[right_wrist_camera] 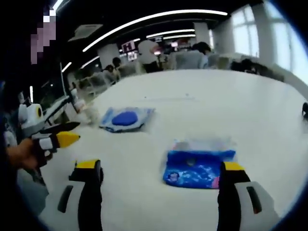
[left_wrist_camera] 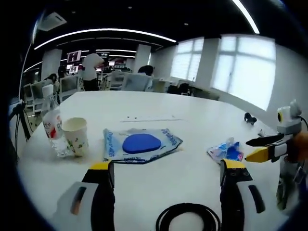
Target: Arrange the tabletop items into an orderly group along one side of the table until the central work area is clear of visible clutter.
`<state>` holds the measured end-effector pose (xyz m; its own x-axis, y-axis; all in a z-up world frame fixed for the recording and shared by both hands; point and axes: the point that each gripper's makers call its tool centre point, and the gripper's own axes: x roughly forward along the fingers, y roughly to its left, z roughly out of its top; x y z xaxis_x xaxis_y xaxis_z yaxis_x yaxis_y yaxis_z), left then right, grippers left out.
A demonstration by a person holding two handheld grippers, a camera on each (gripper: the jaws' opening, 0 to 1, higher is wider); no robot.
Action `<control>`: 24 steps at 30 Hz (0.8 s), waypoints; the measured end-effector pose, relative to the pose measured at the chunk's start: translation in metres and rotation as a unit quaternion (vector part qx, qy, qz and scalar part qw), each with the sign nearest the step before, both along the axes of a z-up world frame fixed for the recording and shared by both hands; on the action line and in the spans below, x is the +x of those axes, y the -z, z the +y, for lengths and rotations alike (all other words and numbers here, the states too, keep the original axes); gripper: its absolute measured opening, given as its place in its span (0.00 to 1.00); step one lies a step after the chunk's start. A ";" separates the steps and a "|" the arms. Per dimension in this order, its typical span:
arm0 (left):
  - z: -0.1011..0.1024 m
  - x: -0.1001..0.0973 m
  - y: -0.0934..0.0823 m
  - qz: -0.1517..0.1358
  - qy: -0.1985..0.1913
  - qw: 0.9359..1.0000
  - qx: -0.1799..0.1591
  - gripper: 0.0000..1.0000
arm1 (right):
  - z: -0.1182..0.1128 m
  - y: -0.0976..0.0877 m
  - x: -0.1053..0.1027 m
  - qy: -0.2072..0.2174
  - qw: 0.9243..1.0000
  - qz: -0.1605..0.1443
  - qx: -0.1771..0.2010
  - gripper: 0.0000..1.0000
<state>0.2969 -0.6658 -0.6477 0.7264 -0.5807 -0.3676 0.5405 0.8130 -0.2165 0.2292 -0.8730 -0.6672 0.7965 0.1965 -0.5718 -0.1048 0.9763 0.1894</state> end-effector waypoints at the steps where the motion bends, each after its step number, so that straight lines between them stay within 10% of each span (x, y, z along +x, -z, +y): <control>1: -0.002 -0.001 0.001 0.001 0.004 1.000 0.001 0.93 | -0.004 0.001 -0.004 0.005 1.000 0.001 0.001 1.00; 24: -0.122 -0.037 0.015 0.025 0.134 0.991 -0.006 1.00 | -0.072 0.017 -0.043 0.089 0.996 0.010 0.012 1.00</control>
<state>0.2602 -0.7874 -0.6624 0.5269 -0.7542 -0.3920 0.7243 0.6397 -0.2572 0.1864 -0.9447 -0.6845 0.8084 0.0678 -0.5848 0.0732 0.9741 0.2141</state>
